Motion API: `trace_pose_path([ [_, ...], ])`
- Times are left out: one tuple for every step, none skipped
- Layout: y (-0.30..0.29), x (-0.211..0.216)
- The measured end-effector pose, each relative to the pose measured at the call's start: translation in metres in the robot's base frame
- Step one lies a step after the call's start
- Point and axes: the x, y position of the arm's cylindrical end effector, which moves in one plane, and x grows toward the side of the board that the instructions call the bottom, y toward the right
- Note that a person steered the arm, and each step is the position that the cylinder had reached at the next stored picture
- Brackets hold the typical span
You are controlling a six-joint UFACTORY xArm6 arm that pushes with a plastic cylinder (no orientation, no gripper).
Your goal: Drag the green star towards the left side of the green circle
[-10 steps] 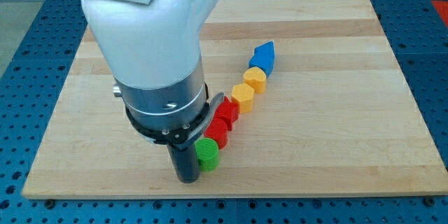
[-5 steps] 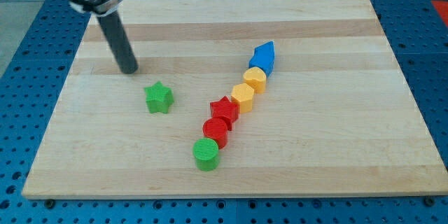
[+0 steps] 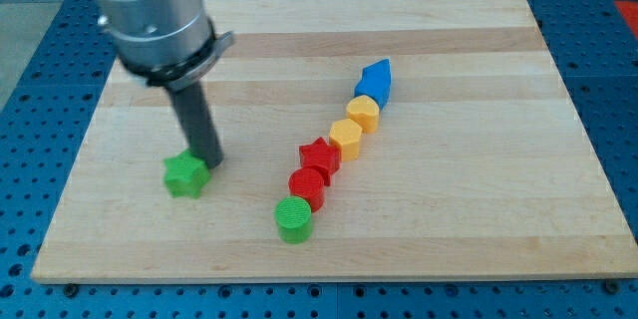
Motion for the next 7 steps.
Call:
trace_pose_path([
  [-0.022, 0.013],
  [-0.031, 0.013],
  [-0.048, 0.036],
  [-0.048, 0.049],
  [-0.058, 0.031],
  [-0.102, 0.029],
  [-0.132, 0.051],
])
